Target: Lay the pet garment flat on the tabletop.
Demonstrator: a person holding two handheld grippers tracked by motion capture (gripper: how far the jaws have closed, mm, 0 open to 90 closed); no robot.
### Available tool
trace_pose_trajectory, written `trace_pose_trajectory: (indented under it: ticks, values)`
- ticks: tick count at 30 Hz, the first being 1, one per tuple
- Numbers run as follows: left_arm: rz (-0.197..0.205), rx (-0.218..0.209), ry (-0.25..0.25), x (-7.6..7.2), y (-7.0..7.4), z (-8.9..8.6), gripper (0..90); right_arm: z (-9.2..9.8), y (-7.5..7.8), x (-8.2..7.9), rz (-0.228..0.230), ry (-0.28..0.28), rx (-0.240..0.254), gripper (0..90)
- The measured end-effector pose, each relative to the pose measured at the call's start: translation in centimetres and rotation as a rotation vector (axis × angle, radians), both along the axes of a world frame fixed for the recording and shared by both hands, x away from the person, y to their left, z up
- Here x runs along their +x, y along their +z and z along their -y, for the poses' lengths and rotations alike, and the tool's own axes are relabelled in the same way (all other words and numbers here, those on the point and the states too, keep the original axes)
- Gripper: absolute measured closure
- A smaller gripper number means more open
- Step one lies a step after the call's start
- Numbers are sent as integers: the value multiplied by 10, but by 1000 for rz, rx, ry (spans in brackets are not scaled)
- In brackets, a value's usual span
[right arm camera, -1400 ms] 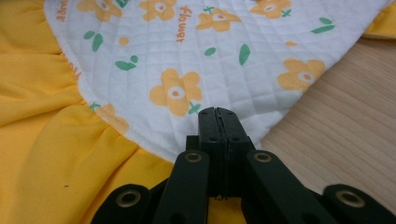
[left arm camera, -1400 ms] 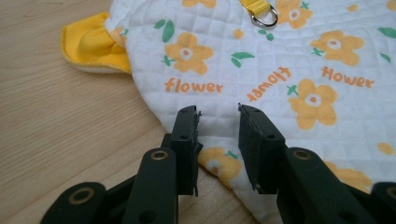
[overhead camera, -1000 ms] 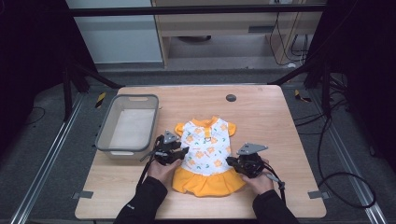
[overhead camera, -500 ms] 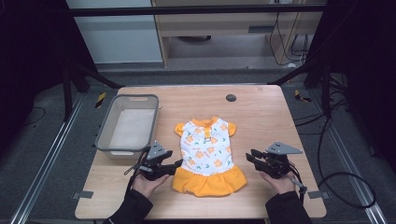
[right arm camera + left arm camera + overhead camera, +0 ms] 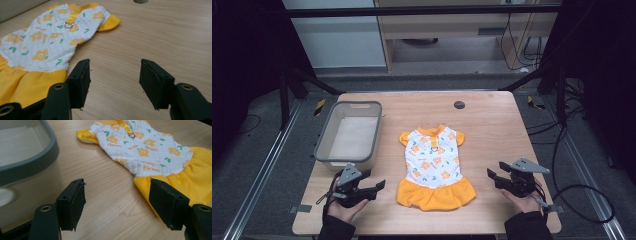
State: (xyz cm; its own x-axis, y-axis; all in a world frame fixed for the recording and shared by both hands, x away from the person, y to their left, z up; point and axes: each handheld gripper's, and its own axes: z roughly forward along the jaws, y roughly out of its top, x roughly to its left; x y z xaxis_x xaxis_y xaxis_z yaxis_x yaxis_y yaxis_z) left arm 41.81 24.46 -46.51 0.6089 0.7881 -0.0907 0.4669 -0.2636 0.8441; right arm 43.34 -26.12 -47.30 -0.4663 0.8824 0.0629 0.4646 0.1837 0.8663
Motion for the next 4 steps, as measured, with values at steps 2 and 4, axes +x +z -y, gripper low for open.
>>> trace_pose_trajectory:
  ticks: [2, 4]
  values:
    - [4, 6, 12, -3, -2, -8, 263, 5, -3, -2, 0, -26, -2, 346]
    - [6, 12, 26, -5, -4, -15, 249, 9, -5, -3, -4, -39, -6, 318]
